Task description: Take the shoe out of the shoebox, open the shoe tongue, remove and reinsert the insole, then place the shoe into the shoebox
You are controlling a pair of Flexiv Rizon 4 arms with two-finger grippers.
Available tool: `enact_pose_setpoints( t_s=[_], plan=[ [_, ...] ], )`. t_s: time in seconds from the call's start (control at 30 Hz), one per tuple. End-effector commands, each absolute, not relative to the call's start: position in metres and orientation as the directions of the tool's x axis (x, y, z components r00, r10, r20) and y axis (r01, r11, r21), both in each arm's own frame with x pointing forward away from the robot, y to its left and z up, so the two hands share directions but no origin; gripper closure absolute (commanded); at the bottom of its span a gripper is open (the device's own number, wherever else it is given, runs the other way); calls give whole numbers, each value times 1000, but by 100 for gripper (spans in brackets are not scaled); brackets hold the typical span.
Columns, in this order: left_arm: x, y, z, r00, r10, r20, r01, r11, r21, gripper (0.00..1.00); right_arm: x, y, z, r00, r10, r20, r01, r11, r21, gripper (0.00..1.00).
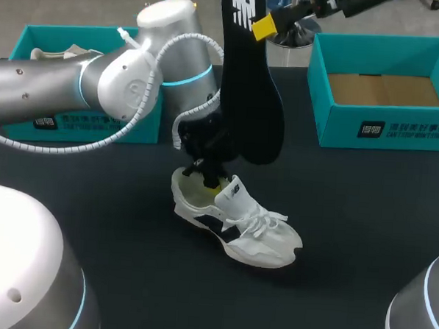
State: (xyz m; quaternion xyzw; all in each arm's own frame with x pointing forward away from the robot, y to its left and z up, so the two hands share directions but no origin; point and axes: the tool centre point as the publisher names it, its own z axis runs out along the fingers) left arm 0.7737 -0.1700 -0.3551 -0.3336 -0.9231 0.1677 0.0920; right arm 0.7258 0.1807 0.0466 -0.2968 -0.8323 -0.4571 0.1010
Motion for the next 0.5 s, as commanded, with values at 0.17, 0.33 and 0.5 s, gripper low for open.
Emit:
enact_pose_setpoints(
  t_s=[0.17,0.33,0.5],
  plan=[
    [782,-178,-353,-360,933,-28,912,345,-224,100,727,182,47,-803,403,440,588,408,699,100],
    [781,-181,-356,-242,969,-42,939,223,-263,100,727,182,47,-803,403,440,588,408,699,100],
    [766,-188,-356,-134,988,-77,942,103,-320,100,727,182,47,-803,403,440,588,408,699,100]
  ],
)
